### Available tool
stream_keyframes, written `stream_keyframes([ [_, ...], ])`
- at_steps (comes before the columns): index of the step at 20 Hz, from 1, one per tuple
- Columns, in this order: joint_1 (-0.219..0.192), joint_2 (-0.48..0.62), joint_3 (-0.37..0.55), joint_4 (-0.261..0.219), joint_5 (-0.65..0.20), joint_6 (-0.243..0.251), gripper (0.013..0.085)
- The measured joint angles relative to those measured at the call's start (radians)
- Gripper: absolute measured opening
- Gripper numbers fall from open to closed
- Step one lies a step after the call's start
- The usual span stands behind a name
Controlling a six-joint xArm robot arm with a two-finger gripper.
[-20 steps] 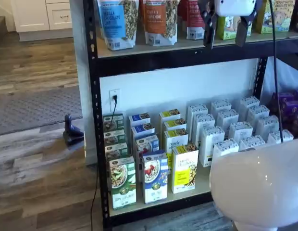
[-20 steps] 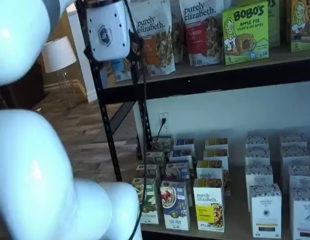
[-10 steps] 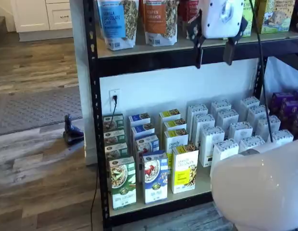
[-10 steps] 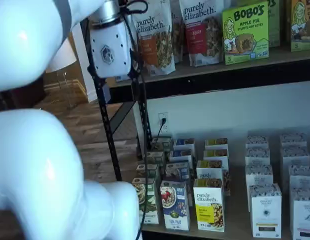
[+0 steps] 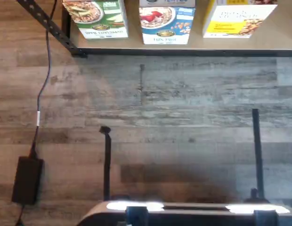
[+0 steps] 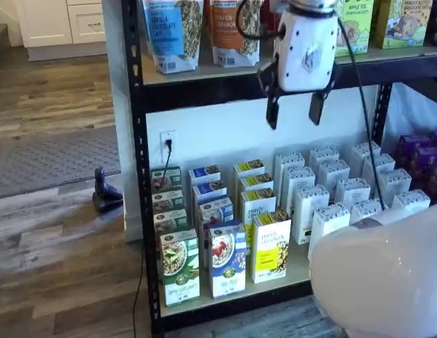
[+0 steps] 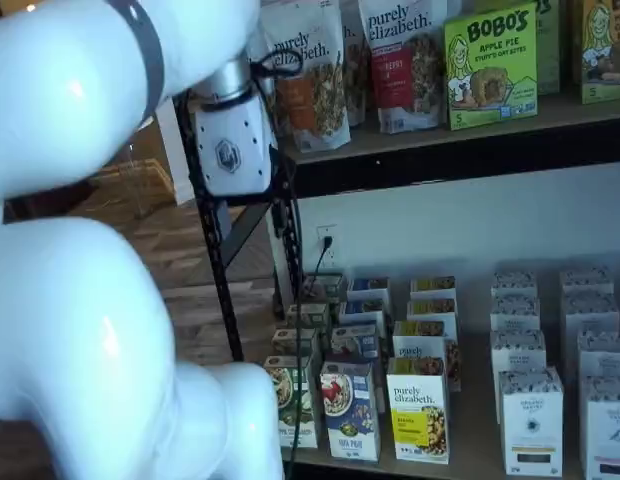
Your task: Pick up the blue and white box that is on the bottom shelf, the second box from the left
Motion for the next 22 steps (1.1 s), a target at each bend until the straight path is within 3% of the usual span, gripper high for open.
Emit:
stream_keyframes([
  [6,0.025,0.024,0.094,-0.015,-0.089,0.022,0.0850],
  [13,0.050,0.018,0.238,-0.033,-0.258,0.046,0.0850],
  [22,0.052,0.046,0.359,-0.021,-0.429,0.040,0.0850],
])
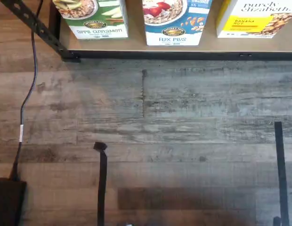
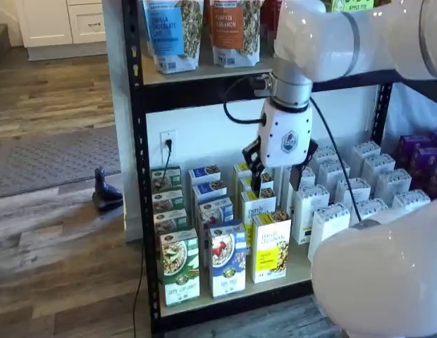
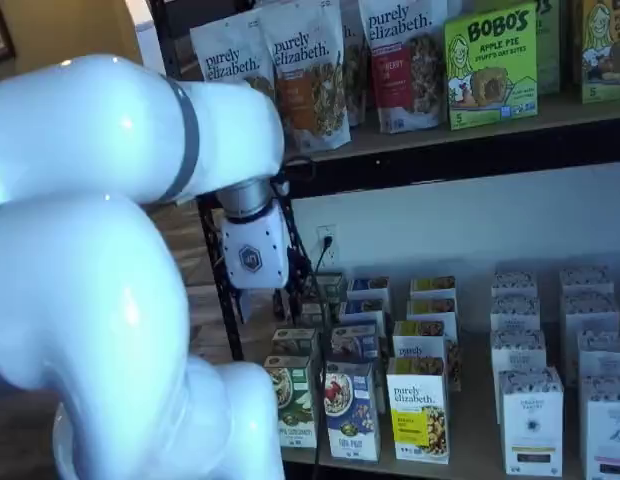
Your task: Pick up the blue and white box that is on the bottom shelf, the second box from the left
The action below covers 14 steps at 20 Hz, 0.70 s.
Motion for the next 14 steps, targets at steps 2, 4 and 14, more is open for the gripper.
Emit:
stream_keyframes([
  [2,0.003,0.011,0.018,-0.005,-0.029,0.004,0.0850],
  [4,0.005,0.024,0.039,-0.003,-0.062,0.004,0.0850],
  [14,0.003,0.146,0.084,0.018,-0.196,-0.013,0.0850],
])
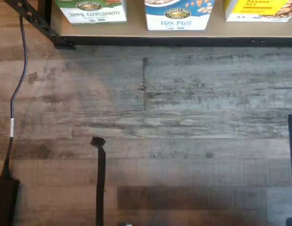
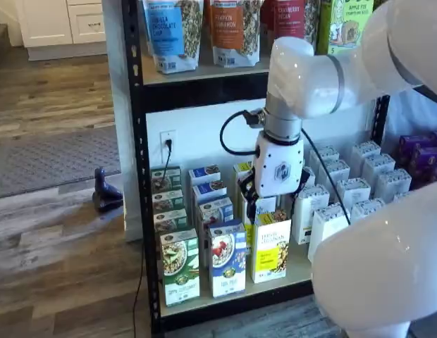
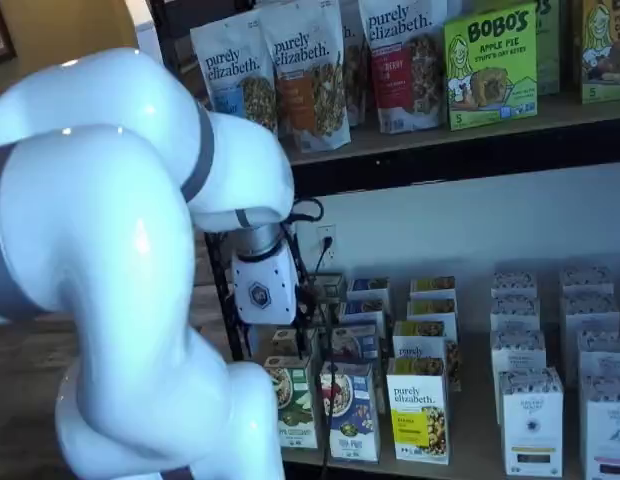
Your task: Pick up the blue and white box that is on the bottom shelf, the second box from the left
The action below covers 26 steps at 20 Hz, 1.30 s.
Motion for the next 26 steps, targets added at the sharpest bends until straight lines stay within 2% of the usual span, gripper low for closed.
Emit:
stream_keyframes([
  [3,0.007,0.044,0.004,-0.011,-0.057,0.011,0.0850],
  [6,0.006,0.094,0.006,0.013,-0.122,-0.008,0.0850],
  [8,0.009,0.143,-0.008,0.005,-0.143,-0.001,0.0850],
  [11,0.013,0.212,-0.022,-0.023,-0.183,0.022,0.0850],
  [13,0.017,0.265,-0.031,-0.065,-0.222,0.055,0.0850],
  [15,0.016,0.304,-0.038,-0.078,-0.253,0.064,0.0850],
  [21,-0.004,0.414,-0.064,-0.056,-0.330,0.027,0.0850],
  [26,-0.016,0.493,-0.093,-0.061,-0.387,0.018,0.0850],
])
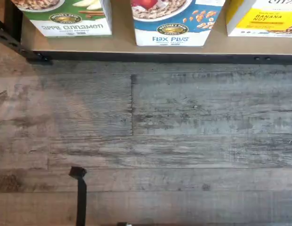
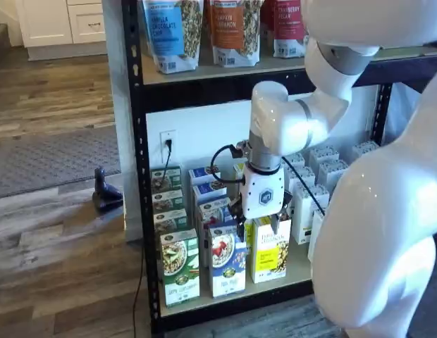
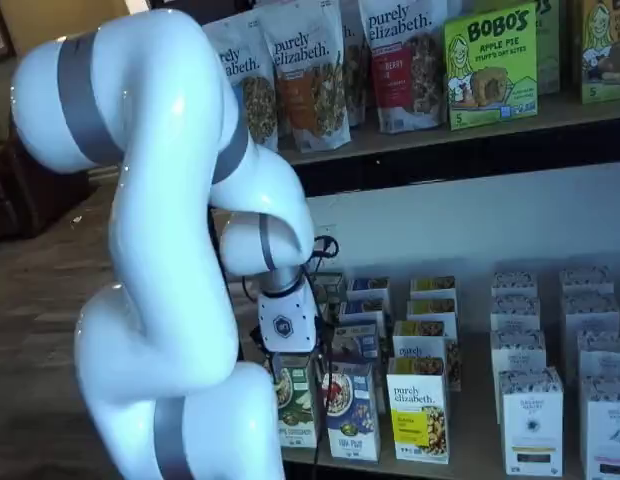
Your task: Pick up the blue and white box that is on the bottom shelf, the second box from the left
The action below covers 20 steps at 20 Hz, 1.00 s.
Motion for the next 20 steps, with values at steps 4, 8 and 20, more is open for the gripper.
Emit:
stream_keyframes([
  [4,-0.002,0.052,-0.027,-0.029,-0.017,0.023,0.0850],
  [8,0.002,0.108,-0.061,-0.032,-0.040,0.029,0.0850],
  [20,0.009,0.274,-0.171,0.047,-0.121,-0.036,0.0850],
])
